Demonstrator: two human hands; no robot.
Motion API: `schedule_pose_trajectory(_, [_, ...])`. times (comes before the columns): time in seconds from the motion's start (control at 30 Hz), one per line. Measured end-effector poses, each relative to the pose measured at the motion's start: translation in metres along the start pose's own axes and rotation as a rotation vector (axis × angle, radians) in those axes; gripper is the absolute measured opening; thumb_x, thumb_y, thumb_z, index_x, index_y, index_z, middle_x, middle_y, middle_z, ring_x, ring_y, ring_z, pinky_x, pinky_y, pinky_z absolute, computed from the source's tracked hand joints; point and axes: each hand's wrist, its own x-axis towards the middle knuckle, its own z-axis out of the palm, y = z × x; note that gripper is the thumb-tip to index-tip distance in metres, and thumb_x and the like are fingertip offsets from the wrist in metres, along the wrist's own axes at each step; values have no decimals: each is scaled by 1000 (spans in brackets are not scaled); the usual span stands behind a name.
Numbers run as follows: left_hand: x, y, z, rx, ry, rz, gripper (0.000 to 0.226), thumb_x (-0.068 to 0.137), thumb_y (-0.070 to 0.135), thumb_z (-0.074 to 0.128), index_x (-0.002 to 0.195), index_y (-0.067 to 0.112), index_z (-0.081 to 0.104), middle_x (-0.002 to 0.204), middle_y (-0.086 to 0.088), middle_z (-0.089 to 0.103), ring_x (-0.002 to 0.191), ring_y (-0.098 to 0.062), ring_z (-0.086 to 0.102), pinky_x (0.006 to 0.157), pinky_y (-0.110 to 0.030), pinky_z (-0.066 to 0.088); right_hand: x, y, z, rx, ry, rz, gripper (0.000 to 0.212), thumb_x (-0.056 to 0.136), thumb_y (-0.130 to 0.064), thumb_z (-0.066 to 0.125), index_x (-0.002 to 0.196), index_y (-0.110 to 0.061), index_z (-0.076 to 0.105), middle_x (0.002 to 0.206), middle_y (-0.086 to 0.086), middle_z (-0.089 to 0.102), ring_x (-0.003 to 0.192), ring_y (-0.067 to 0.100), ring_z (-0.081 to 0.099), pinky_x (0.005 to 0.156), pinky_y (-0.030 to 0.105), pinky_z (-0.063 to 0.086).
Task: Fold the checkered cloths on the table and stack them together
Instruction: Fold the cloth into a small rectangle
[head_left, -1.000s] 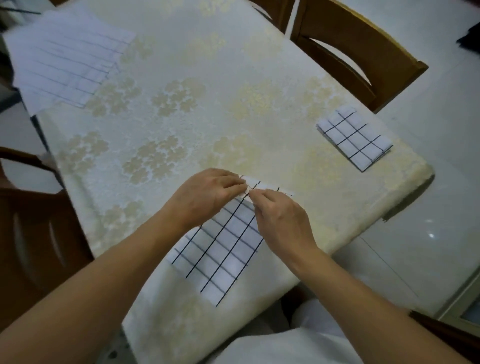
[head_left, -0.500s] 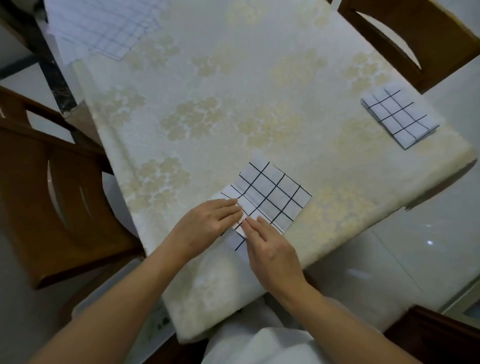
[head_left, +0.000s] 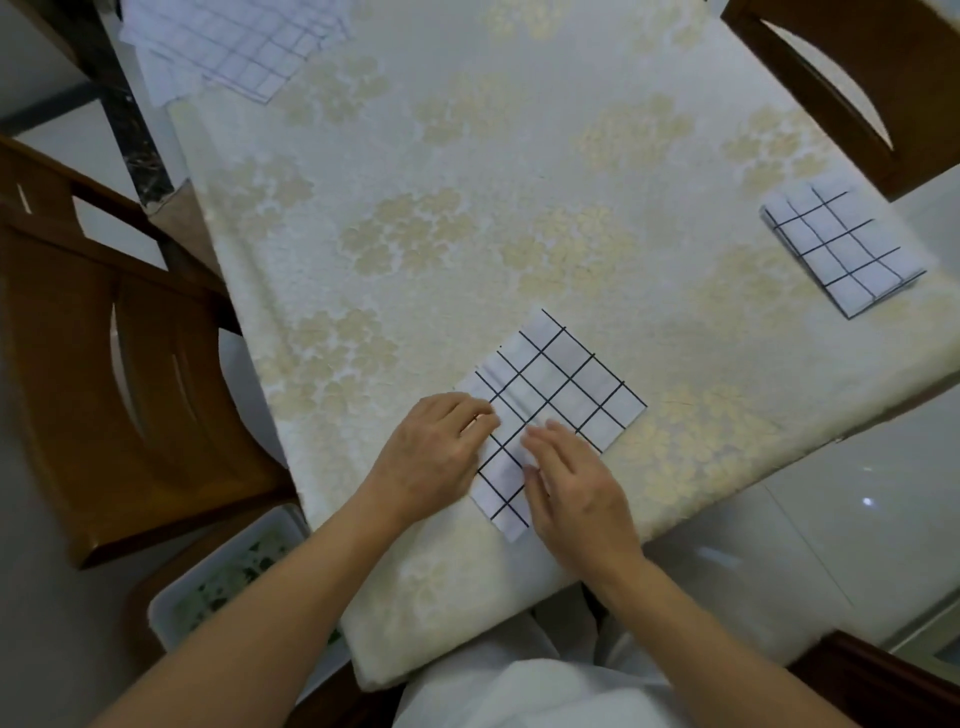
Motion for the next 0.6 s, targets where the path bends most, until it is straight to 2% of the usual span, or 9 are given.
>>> schedule_pose_trajectory(0.13, [45, 8, 21, 30, -55, 13, 43, 86, 9, 50, 126, 4, 61, 137, -14, 57, 125, -30, 54, 104, -40, 43, 25, 27, -6, -183, 43, 97, 50, 100, -25, 41, 143, 0, 47, 148, 16, 47, 143, 31, 38, 114, 48, 37])
schedule_pose_trajectory(0.27, [84, 9, 45, 82, -168, 27, 54, 99, 25, 40, 150, 6, 38, 160, -10, 30, 149, -24, 26, 119, -43, 27, 50, 46, -1, -217, 81, 237, 57, 100, -26, 38, 150, 1, 33, 159, 16, 31, 150, 28, 24, 122, 47, 22])
schedule_pose_trajectory(0.37, [101, 2, 61, 142, -276, 70, 57, 104, 31, 28, 157, 12, 20, 165, -5, 12, 153, -20, 8, 122, -45, 18, 54, 57, 10, -254, 50, 265, 59, 103, -29, 39, 153, -1, 27, 162, 15, 24, 152, 27, 18, 121, 48, 23])
schedule_pose_trajectory(0.6, [100, -16, 73, 190, -323, -4, 64, 104, 51, 20, 159, 21, 4, 167, -1, -3, 153, -16, -4, 123, -45, 11, 43, 77, 14, -397, -84, 222, 78, 102, -56, 29, 157, -5, 10, 166, 10, 6, 154, 23, 3, 124, 45, 14])
